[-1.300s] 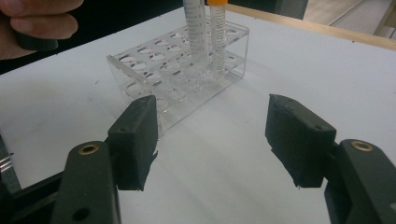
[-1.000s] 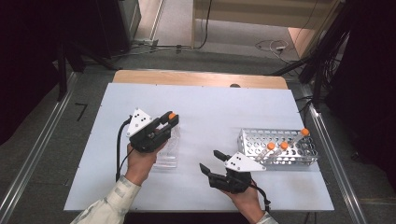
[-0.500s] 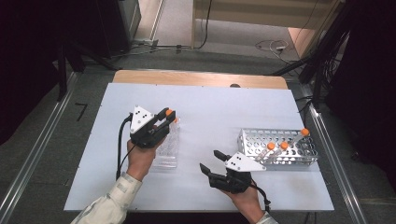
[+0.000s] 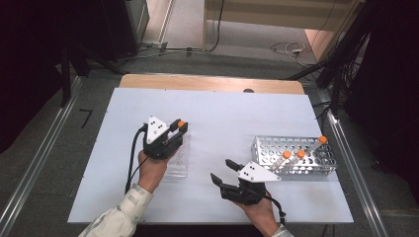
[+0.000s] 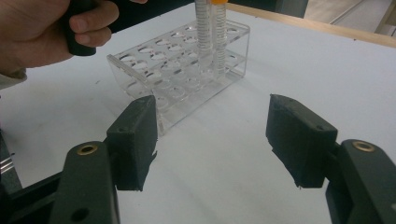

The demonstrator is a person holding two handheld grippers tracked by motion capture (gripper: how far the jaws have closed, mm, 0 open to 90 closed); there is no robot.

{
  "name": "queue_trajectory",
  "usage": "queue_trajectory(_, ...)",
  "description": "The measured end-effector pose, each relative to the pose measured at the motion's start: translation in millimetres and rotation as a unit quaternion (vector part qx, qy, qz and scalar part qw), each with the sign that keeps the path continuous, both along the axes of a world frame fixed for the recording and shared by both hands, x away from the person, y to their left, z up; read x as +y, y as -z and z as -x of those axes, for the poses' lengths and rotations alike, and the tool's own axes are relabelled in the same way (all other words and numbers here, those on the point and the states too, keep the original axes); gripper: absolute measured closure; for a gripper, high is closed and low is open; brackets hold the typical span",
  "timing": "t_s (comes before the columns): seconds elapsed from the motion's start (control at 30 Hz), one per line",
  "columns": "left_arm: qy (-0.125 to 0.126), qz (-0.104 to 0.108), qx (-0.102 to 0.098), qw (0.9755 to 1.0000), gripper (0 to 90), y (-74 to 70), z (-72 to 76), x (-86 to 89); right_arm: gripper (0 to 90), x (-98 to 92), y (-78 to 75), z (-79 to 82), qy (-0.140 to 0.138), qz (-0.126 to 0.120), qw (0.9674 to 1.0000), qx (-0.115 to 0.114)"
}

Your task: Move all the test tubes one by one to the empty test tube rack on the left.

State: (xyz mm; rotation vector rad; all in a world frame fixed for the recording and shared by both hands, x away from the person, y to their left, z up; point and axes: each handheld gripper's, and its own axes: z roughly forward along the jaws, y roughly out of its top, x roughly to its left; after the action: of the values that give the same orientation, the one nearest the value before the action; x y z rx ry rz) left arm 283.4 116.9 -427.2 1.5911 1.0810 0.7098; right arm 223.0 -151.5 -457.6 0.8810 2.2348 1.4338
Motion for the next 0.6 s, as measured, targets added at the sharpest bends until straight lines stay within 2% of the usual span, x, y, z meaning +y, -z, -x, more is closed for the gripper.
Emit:
queue_trajectory(0.3,-0.006,-0.009,0.006,0.9999,67.5,7.9,-1.7,-0.7,32.6,0.5,0.9,-0.2,-0.001,0.001,1.0,0.0)
queue_trajectory(0.6,-0.006,-0.005,0.008,0.9999,47.9,6.5,0.3,-1.1,32.5,0.7,1.3,-0.3,-0.001,0.001,1.0,0.001)
